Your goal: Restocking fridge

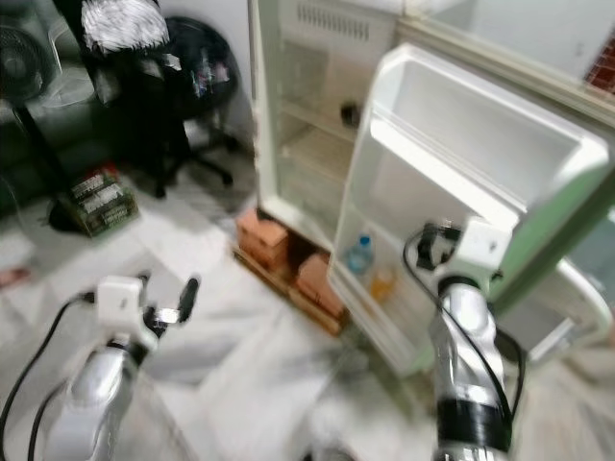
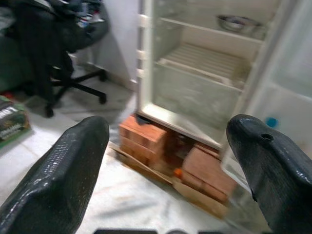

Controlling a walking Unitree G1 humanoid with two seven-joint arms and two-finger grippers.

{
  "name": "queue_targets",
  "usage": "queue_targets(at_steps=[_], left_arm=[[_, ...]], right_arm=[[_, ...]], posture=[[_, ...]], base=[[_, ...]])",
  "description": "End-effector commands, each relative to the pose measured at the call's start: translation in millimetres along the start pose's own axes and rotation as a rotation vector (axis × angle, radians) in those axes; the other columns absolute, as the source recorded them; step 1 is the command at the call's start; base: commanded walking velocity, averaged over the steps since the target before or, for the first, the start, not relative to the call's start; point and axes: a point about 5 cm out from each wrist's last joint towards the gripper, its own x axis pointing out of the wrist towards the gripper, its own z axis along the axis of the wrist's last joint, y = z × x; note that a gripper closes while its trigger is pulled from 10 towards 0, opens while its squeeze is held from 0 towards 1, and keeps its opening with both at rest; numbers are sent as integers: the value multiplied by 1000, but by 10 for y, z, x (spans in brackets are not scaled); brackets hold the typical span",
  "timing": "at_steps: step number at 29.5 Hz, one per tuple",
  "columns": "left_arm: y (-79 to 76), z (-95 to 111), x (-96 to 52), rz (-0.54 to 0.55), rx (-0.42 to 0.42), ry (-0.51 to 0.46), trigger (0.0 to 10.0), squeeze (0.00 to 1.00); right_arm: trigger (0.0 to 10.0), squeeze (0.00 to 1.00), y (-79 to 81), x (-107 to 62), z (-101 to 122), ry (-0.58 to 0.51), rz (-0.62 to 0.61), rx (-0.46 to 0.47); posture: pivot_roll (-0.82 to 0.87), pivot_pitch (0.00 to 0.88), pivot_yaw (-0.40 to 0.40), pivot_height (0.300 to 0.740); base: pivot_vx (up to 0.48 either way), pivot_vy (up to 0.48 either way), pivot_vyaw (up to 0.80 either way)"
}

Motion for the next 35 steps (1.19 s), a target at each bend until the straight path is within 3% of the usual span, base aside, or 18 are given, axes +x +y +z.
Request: queue_targets(at_steps=[1, 11, 21, 26, 31, 32, 35], left_arm=[[92, -3, -30, 43, 14, 8, 10000, 0], [84, 8, -44, 37, 20, 1, 10000, 0], [86, 3, -36, 34, 18, 3, 10000, 0], [89, 6, -27, 32, 22, 1, 10000, 0], [103, 14, -27, 48, 3, -6, 10000, 0], [112, 17, -24, 50, 17, -4, 10000, 0], [115, 20, -21, 49, 24, -7, 10000, 0]], right_arm=[[10000, 0, 96, 14, 81, -37, 28, -5], [10000, 0, 51, -83, -26, 0, 56, -21], [10000, 0, -159, -517, -323, 127, 143, -81], [10000, 0, -157, -604, -438, 189, 217, -68], [10000, 0, -119, -654, -536, 271, 296, -44], [10000, 0, -83, -670, -617, 350, 374, -51], [10000, 0, -66, -650, -633, 376, 417, -49]], posture=[[75, 1, -33, 740], [79, 2, -35, 740], [64, 3, -36, 740], [64, 1, -34, 740], [67, 0, -34, 740], [71, 0, -33, 740], [73, 0, -32, 740]], base=[[0, 0, 0], [0, -88, 0], [0, -480, 0], [0, -480, 0], [0, 0, 0], [0, 0, 0], [0, 0, 0]])
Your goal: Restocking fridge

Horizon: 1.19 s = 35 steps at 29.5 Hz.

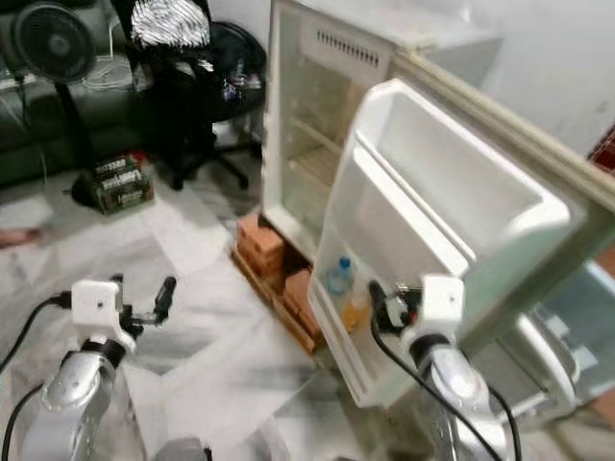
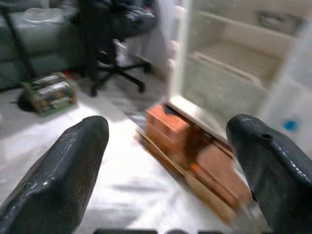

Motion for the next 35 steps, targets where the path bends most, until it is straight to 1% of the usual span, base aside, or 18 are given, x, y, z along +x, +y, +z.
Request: queue_targets(at_steps=[1, 2, 4, 5, 6, 8, 9, 11, 17, 21, 24, 27, 28, 29, 30, 31, 32, 35], left_arm=[[31, 102, 37, 8, 24, -39, 10000, 0], [31, 102, 37, 8, 24, -39, 10000, 0], [33, 104, 39, 7, 24, -40, 10000, 0], [37, 104, 38, 12, 20, -39, 10000, 0], [37, 104, 38, 12, 20, -39, 10000, 0], [44, 98, 36, 21, 17, -33, 10000, 0], [49, 87, 35, 25, 10, -26, 10000, 0], [40, 76, 29, 13, 3, -25, 10000, 0], [22, 79, 36, 1, 7, -28, 10000, 0], [23, 84, 30, 9, 14, -34, 10000, 0], [20, 83, 30, 7, 10, -32, 10000, 0], [19, 82, 29, 8, 8, -32, 10000, 0], [19, 82, 29, 8, 8, -32, 10000, 0], [15, 80, 30, 6, 9, -31, 10000, 0], [16, 80, 29, 5, 10, -31, 10000, 0], [16, 81, 29, 4, 10, -32, 10000, 0], [17, 80, 27, 5, 10, -31, 10000, 0], [18, 82, 27, 5, 11, -31, 10000, 0]], right_arm=[[10000, 0, -136, -35, -243, 170, -20, 9], [10000, 0, -136, -35, -243, 170, -20, 9], [10000, 0, -178, -50, -301, 241, -8, -34], [10000, 0, -231, -67, -326, 266, -28, -52], [10000, 0, -231, -67, -326, 266, -28, -52], [10000, 0, -308, -91, -343, 285, -72, -63], [10000, 0, -336, -98, -331, 277, -95, -55], [10000, 0, -339, -92, -263, 236, -117, -56], [10000, 0, -315, -57, -235, 235, -130, -71], [10000, 0, -280, -69, -237, 258, -75, -73], [10000, 0, -331, -106, -267, 290, -85, -93], [10000, 0, -411, -121, -263, 293, -156, -114], [10000, 0, -411, -121, -263, 293, -156, -114], [10000, 0, -501, -86, -175, 238, -272, -115], [10000, 0, -530, -53, -103, 189, -324, -97], [10000, 0, -543, -32, -57, 158, -352, -83], [10000, 0, -559, 22, 58, 85, -394, -49], [10000, 0, -544, 92, 208, 2, -410, -48]], posture=[[73, 0, -32, 740], [73, 0, -32, 740], [74, 0, -33, 740], [74, 0, -33, 740], [74, 0, -33, 740], [74, 0, -33, 740], [71, 0, -36, 740], [68, 0, -35, 740], [70, 0, -35, 740], [68, 0, -35, 740], [64, 0, -37, 740], [62, 0, -37, 740], [62, 0, -37, 740], [62, 0, -37, 740], [64, 0, -34, 740], [64, 0, -34, 740], [66, 1, -33, 740], [71, 3, -32, 740]], base=[[0, 0, 0], [0, 0, 0], [0, 0, 0], [0, 0, 0], [0, 0, 0], [0, 0, 0], [0, 0, 0], [0, 403, 0], [0, 480, 0], [0, 0, 0], [0, 0, 0], [0, 0, 0], [0, 0, 0], [0, 0, 0], [0, 0, 0], [0, 0, 0], [0, 0, 0], [0, 0, 0]])
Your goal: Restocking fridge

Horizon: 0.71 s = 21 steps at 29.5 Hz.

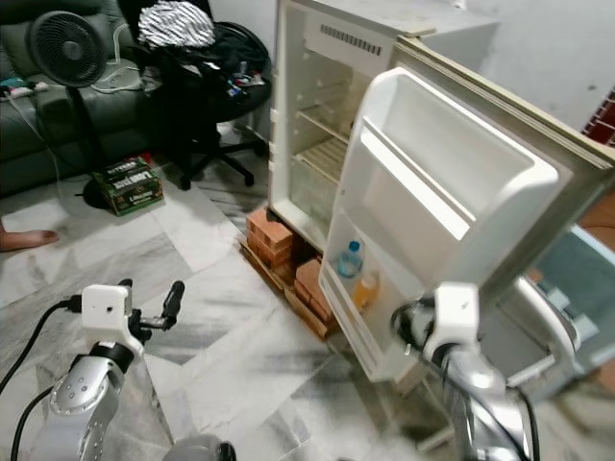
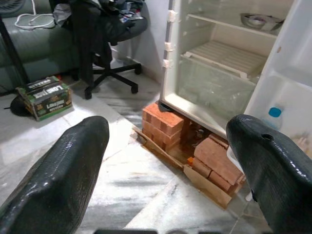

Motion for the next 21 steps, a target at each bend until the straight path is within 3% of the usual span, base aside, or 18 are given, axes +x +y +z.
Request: queue_targets(at_steps=[1, 3, 5, 13, 14, 15, 16, 17, 18, 19, 20, 21], left_arm=[[-5, 35, 16, -1, 6, -10, 10000, 0], [-6, 41, 17, 0, 9, -11, 10000, 0], [-6, 45, 14, 5, 12, -10, 10000, 0], [19, 40, -11, 18, 17, -6, 10000, 0], [20, 37, -13, 18, 18, -4, 10000, 0], [13, 31, -11, 10, 20, 2, 10000, 0], [10, 30, -9, 6, 21, 3, 10000, 0], [10, 24, -9, 2, 23, 7, 10000, 0], [11, 23, -9, 1, 23, 8, 10000, 0], [11, 23, -9, -1, 23, 9, 10000, 0], [12, 25, -9, -3, 23, 10, 10000, 0], [13, 28, -9, -4, 23, 9, 10000, 0]], right_arm=[[10000, 0, -13, 51, 113, -59, -39, 21], [10000, 0, -1, 98, 205, -94, -68, 41], [10000, 0, 52, 227, 439, -168, -110, 69], [10000, 0, 189, 419, 764, -251, -115, 120], [10000, 0, 267, 463, 814, -256, -99, 140], [10000, 0, 477, 513, 930, -273, -41, 201], [10000, 0, 558, 522, 975, -279, -15, 225], [10000, 0, 749, 515, 1063, -296, 60, 249], [10000, 0, 789, 516, 1080, -301, 75, 251], [10000, 0, 1148, 410, 1171, -293, 316, 350], [10000, 0, 1536, 184, 1263, -250, 624, 511], [10000, 0, 1820, -117, 1376, -228, 925, 635]], posture=[[71, 3, -32, 740], [75, 4, -31, 740], [87, 8, -31, 740], [98, 8, -32, 740], [99, 9, -30, 740], [101, 9, -29, 740], [101, 9, -29, 740], [105, 7, -26, 740], [105, 7, -26, 740], [112, 4, -27, 740], [114, 3, -28, 740], [114, 3, -28, 740]], base=[[0, 0, 0], [0, 0, 0], [0, 0, 0], [0, 0, 0], [0, 0, 0], [0, 0, 0], [0, 0, 0], [0, 0, 0], [0, 0, 0], [0, 0, 0], [0, 0, 0], [0, 0, 0]])
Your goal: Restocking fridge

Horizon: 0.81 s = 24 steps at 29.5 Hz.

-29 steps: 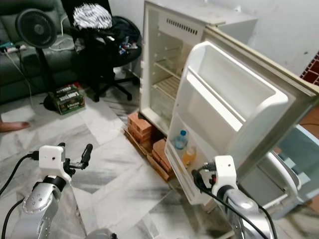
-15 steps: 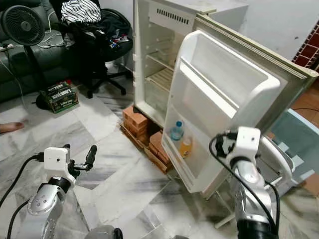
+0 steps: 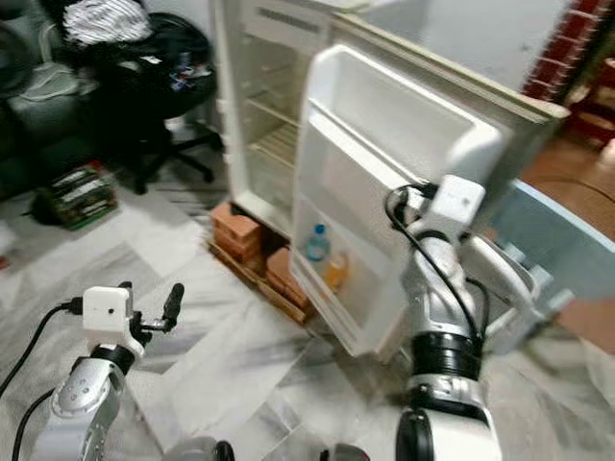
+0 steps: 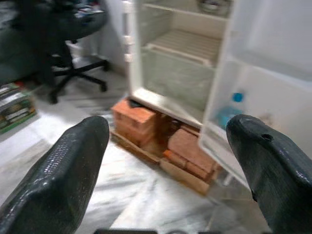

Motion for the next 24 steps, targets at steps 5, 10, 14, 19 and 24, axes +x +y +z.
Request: queue_targets(at_steps=[5, 10, 14, 19, 24], left_arm=[[12, 72, 8, -2, 5, -18, 10000, 0], [-12, 39, -4, -10, 9, -10, 10000, 0], [-12, 56, 55, -22, 14, -12, 10000, 0], [-9, 78, 88, -27, 21, -15, 10000, 0], [21, 81, 35, -23, 27, -15, 10000, 0]], right_arm=[[10000, 0, 1250, -1506, 211, 254, 1542, 341], [10000, 0, 665, -1337, 53, 364, 1328, 220], [10000, 0, 56, -982, -194, 393, 940, -61], [10000, 0, -437, -579, -268, 361, 505, -419], [10000, 0, -903, -467, -213, 480, 306, -720]], posture=[[124, 0, -42, 740], [109, 0, -36, 740], [101, 0, -25, 740], [117, 0, -18, 740], [128, 0, -19, 740]], base=[[0, 0, 0], [0, 0, 0], [0, 0, 0], [0, 0, 0], [0, 0, 0]])
